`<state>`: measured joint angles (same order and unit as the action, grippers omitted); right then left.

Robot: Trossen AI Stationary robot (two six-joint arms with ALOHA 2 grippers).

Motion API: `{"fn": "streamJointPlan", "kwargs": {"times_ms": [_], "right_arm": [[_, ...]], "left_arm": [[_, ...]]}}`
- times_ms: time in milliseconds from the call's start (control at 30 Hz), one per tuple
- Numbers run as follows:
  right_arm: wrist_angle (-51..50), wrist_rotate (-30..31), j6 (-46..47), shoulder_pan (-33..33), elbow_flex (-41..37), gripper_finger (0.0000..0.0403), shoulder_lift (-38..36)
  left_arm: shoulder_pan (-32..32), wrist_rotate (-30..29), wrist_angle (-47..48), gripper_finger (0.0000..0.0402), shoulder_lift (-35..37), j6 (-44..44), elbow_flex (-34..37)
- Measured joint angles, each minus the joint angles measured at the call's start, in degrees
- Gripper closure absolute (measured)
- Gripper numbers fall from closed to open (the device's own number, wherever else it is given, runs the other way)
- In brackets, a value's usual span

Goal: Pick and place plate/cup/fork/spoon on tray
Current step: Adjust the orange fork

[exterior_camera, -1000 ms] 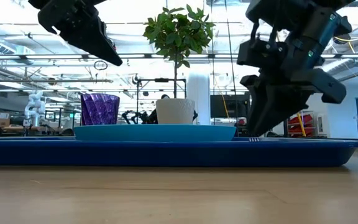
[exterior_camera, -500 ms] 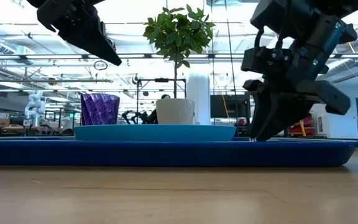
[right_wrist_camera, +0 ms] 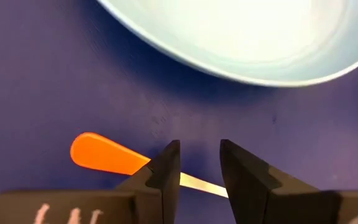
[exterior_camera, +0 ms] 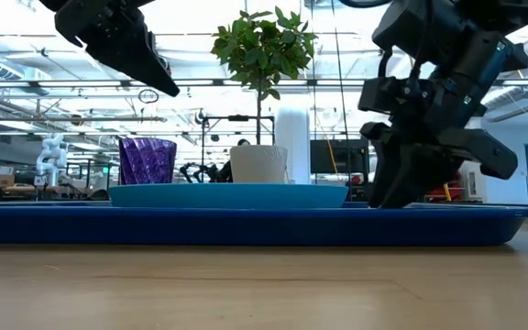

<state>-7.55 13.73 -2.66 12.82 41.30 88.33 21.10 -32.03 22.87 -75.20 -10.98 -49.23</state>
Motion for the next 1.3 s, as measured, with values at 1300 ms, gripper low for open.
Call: {"fn": "streamJointPlan", "kwargs": {"times_ms": [1300], "right_arm": [[-4.2, -0.3, 0.7, 0.1, -0.2, 0.0298, 0.0]], "left_arm": [[0.1, 0.0, 0.0, 0.035, 0.0, -0.3, 0.0]]}}
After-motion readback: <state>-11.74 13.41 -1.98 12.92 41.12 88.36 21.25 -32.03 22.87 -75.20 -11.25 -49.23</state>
